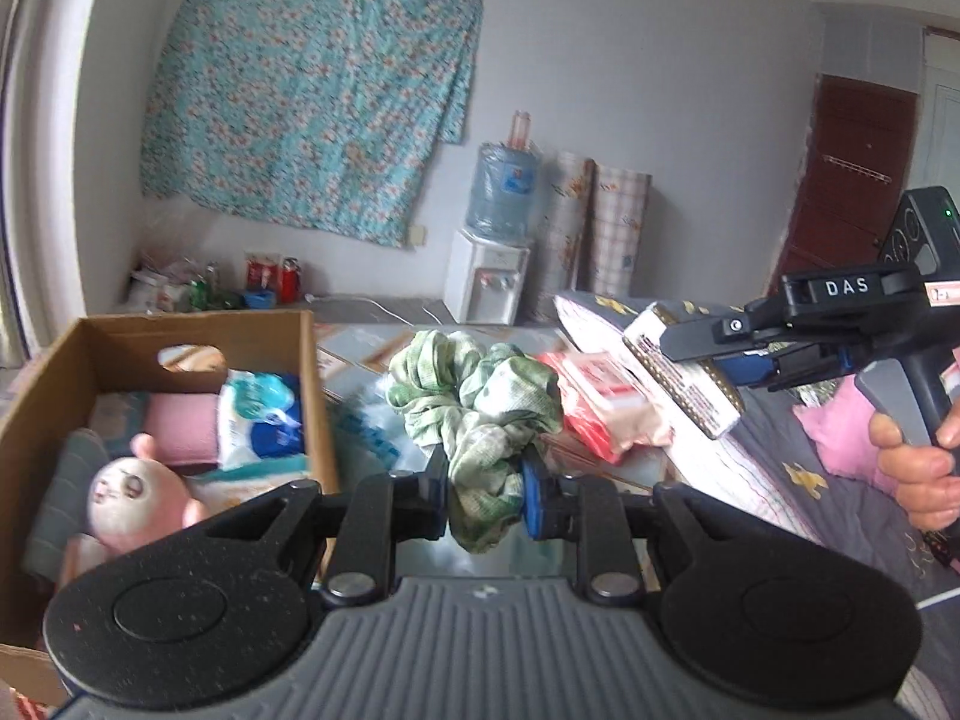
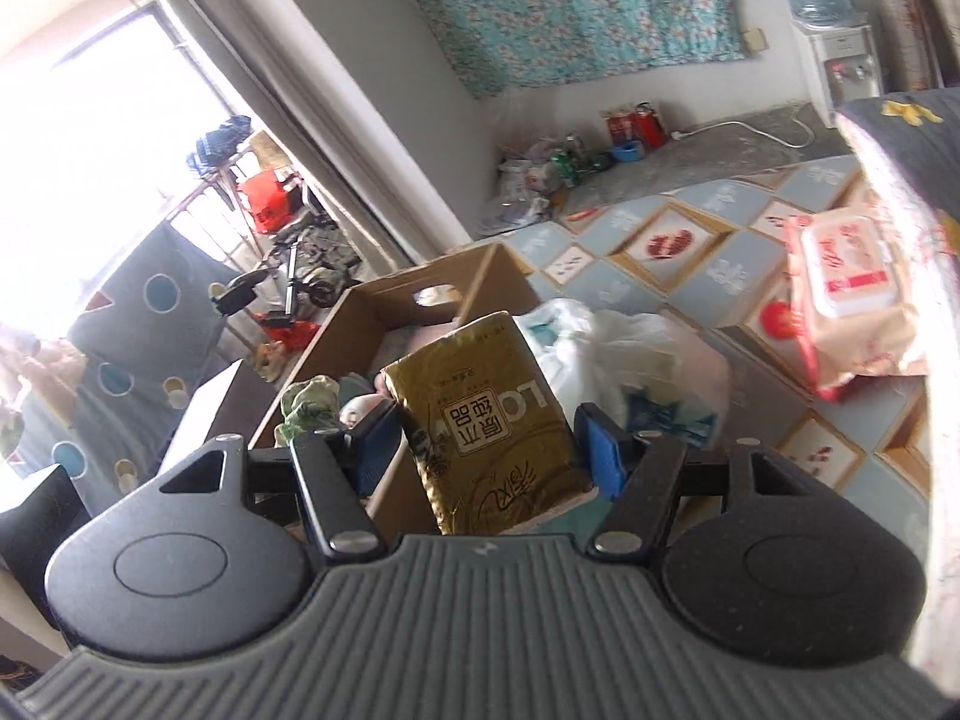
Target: Organize soft objects
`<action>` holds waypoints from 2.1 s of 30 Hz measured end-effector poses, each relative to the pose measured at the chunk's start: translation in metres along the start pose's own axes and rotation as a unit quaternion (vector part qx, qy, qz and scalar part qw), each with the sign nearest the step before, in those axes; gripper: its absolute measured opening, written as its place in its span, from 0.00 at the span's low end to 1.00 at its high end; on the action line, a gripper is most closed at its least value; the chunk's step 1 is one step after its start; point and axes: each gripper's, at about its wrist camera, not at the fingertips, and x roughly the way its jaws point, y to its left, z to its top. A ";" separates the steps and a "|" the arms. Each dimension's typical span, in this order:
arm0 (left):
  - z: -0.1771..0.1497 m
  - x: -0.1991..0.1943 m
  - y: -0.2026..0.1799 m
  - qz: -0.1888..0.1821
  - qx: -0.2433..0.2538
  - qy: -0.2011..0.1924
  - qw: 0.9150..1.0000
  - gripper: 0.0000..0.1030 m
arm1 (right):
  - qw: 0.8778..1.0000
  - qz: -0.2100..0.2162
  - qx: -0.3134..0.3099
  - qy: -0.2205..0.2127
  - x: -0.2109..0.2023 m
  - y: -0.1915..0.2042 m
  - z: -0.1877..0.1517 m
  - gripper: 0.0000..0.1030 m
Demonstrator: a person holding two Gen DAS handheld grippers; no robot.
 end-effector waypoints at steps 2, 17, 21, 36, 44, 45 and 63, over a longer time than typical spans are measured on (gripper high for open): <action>0.004 -0.013 0.017 0.022 -0.001 -0.012 1.000 0.23 | 0.999 0.028 -0.012 0.014 0.023 0.025 0.004 0.61; -0.026 0.012 0.128 0.017 -0.054 0.140 0.989 0.23 | 0.969 0.015 -0.143 0.203 0.188 0.158 -0.011 0.62; -0.030 0.021 0.143 0.002 -0.056 0.178 0.982 0.24 | 0.957 -0.007 -0.172 0.235 0.206 0.167 -0.020 0.62; -0.042 0.031 0.154 -0.005 -0.067 0.213 0.975 0.39 | 0.942 -0.030 -0.188 0.276 0.235 0.163 -0.032 0.70; -0.036 0.015 0.151 0.004 -0.068 0.172 0.983 0.58 | 0.964 -0.003 -0.163 0.208 0.206 0.154 -0.020 0.72; -0.034 0.012 0.150 0.008 -0.068 0.163 0.984 0.63 | 0.970 0.003 -0.156 0.186 0.198 0.151 -0.017 0.74; -0.021 -0.020 0.106 0.108 -0.052 0.077 0.990 1.00 | 0.986 -0.139 -0.059 -0.066 0.086 0.120 -0.093 0.99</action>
